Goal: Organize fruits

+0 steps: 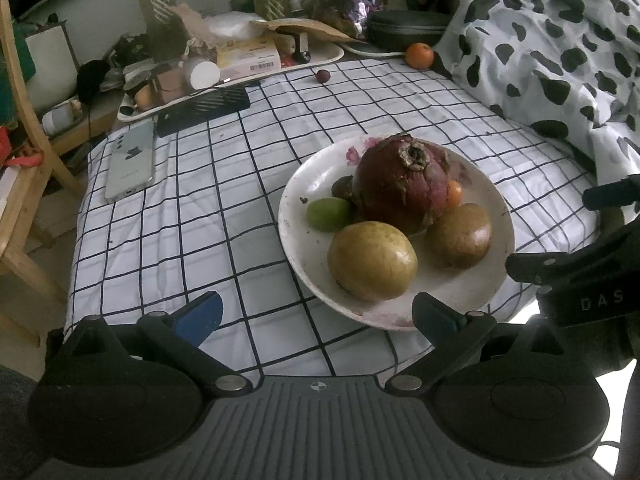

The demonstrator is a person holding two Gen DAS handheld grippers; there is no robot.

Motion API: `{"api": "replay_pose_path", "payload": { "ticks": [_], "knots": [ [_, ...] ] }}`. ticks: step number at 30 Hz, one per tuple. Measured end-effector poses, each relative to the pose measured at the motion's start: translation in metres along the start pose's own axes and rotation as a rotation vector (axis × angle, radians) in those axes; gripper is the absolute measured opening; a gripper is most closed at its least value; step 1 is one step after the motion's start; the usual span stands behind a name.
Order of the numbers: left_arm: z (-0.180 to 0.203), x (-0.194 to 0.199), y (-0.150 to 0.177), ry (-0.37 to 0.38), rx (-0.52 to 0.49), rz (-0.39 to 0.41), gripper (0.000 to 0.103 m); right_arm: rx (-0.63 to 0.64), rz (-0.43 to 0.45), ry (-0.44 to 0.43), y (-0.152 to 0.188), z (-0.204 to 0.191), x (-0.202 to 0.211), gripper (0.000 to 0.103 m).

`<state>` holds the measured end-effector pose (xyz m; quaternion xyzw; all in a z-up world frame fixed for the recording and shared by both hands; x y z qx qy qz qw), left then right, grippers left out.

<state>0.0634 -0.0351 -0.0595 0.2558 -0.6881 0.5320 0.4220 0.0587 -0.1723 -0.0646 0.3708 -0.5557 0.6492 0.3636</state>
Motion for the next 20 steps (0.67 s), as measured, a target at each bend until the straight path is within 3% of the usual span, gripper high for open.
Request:
{"api": "replay_pose_path", "payload": {
  "ticks": [20],
  "knots": [
    [-0.0011, -0.0012, 0.0003, 0.001, -0.004, 0.002, 0.103, 0.0, 0.0, 0.001, 0.0004, 0.0, 0.0002, 0.103]
  ]
}}
Point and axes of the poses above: each gripper's, at about its wrist camera, not at the fingertips, and x roughly against the way its jaws point, z to its right, y to its underside, the point moved 9 cm from there along -x, roughly the way its jaws point, and after that the axes turned 4 degrees about -z, right-handed, at the moved point
